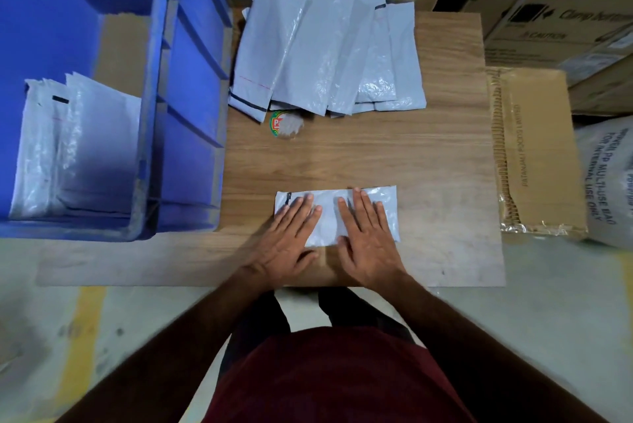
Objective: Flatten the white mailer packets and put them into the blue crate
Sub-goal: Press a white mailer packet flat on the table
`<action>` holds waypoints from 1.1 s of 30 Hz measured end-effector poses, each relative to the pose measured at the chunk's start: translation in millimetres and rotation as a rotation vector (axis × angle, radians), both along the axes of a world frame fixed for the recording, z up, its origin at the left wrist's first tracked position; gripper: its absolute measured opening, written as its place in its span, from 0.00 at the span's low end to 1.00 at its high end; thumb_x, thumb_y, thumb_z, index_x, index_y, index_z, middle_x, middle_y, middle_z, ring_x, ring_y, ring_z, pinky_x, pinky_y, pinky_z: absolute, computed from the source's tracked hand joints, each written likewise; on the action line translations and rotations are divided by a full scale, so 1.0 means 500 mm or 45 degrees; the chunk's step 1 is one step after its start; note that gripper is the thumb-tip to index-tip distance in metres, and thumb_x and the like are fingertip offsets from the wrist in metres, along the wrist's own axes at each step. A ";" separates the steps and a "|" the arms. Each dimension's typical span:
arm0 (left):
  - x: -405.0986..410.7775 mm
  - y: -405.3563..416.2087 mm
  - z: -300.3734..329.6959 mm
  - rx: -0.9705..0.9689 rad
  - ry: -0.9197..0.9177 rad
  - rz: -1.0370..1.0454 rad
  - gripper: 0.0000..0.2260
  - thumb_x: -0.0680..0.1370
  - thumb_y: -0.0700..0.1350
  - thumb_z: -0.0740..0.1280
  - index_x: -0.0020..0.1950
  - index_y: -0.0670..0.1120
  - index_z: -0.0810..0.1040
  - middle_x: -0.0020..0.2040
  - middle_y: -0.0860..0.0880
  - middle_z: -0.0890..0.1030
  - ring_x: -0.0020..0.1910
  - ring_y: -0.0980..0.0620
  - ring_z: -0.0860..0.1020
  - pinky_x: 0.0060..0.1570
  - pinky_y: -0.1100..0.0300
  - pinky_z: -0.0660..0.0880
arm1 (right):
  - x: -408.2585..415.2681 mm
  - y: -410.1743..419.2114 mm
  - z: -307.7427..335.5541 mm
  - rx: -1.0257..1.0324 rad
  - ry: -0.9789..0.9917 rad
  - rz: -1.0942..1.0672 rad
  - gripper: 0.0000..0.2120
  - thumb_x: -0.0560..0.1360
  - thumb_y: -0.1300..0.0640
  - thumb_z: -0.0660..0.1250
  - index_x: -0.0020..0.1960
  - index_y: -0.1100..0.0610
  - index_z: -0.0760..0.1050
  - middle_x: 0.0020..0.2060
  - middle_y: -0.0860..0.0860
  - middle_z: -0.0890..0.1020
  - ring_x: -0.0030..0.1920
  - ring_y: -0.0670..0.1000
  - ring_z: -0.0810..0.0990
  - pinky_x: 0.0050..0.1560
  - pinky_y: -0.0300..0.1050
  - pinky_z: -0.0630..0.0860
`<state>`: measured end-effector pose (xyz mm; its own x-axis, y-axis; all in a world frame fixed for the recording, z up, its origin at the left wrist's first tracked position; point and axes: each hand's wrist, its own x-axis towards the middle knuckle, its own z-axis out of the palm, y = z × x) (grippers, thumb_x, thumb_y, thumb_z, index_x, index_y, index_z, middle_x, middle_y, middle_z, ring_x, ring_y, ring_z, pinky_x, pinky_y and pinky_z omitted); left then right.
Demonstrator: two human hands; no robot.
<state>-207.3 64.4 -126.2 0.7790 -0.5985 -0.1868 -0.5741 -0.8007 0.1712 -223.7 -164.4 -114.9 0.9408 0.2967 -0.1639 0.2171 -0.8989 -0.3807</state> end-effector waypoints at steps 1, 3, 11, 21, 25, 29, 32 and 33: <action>0.007 -0.003 -0.002 0.020 0.004 -0.009 0.35 0.83 0.62 0.54 0.83 0.42 0.53 0.82 0.38 0.52 0.82 0.41 0.53 0.77 0.43 0.59 | -0.007 -0.019 0.001 -0.029 -0.006 0.018 0.38 0.77 0.49 0.60 0.83 0.57 0.52 0.82 0.60 0.50 0.82 0.58 0.46 0.80 0.62 0.48; 0.024 -0.010 -0.001 0.055 -0.012 -0.017 0.34 0.83 0.61 0.53 0.83 0.43 0.50 0.82 0.38 0.55 0.80 0.40 0.58 0.76 0.44 0.62 | -0.012 -0.043 0.001 -0.091 0.007 0.096 0.41 0.77 0.46 0.63 0.83 0.57 0.49 0.82 0.60 0.47 0.82 0.58 0.44 0.80 0.62 0.48; 0.054 -0.028 0.067 -0.051 -0.102 -0.116 0.39 0.81 0.50 0.62 0.83 0.43 0.42 0.82 0.35 0.50 0.70 0.37 0.73 0.70 0.47 0.72 | 0.015 -0.044 0.036 -0.207 -0.008 0.008 0.37 0.74 0.59 0.47 0.83 0.55 0.47 0.81 0.62 0.53 0.80 0.61 0.59 0.78 0.60 0.58; 0.096 -0.038 0.164 -0.081 -0.145 -0.156 0.40 0.75 0.48 0.60 0.83 0.45 0.44 0.80 0.39 0.61 0.47 0.45 0.84 0.38 0.54 0.81 | 0.055 -0.063 0.106 -0.280 -0.262 0.108 0.34 0.72 0.57 0.55 0.79 0.58 0.63 0.75 0.63 0.69 0.46 0.59 0.84 0.55 0.53 0.80; 0.115 -0.049 0.172 0.010 -0.203 -0.126 0.42 0.71 0.45 0.71 0.82 0.44 0.56 0.71 0.43 0.71 0.40 0.48 0.81 0.34 0.57 0.77 | 0.087 -0.067 0.114 -0.332 -0.200 0.125 0.34 0.69 0.56 0.62 0.75 0.59 0.69 0.70 0.62 0.75 0.40 0.59 0.84 0.46 0.50 0.80; 0.105 -0.070 0.123 0.106 -0.186 0.131 0.37 0.74 0.43 0.69 0.81 0.44 0.59 0.72 0.38 0.71 0.57 0.41 0.79 0.59 0.48 0.76 | 0.106 -0.049 0.083 -0.377 -0.211 0.075 0.34 0.70 0.58 0.65 0.76 0.61 0.69 0.72 0.65 0.72 0.64 0.64 0.78 0.71 0.59 0.70; 0.062 -0.086 0.071 0.002 -0.054 0.281 0.28 0.81 0.49 0.57 0.81 0.43 0.61 0.80 0.38 0.62 0.77 0.39 0.64 0.77 0.43 0.59 | 0.077 -0.016 0.046 -0.213 -0.128 0.038 0.34 0.72 0.56 0.62 0.78 0.60 0.66 0.77 0.65 0.64 0.76 0.64 0.65 0.77 0.60 0.59; 0.046 -0.089 0.054 -0.012 0.005 0.291 0.28 0.82 0.51 0.54 0.82 0.44 0.60 0.81 0.39 0.60 0.79 0.40 0.61 0.77 0.43 0.57 | 0.062 -0.006 0.032 -0.166 -0.075 0.024 0.33 0.73 0.55 0.60 0.78 0.59 0.64 0.78 0.65 0.61 0.78 0.63 0.62 0.78 0.59 0.58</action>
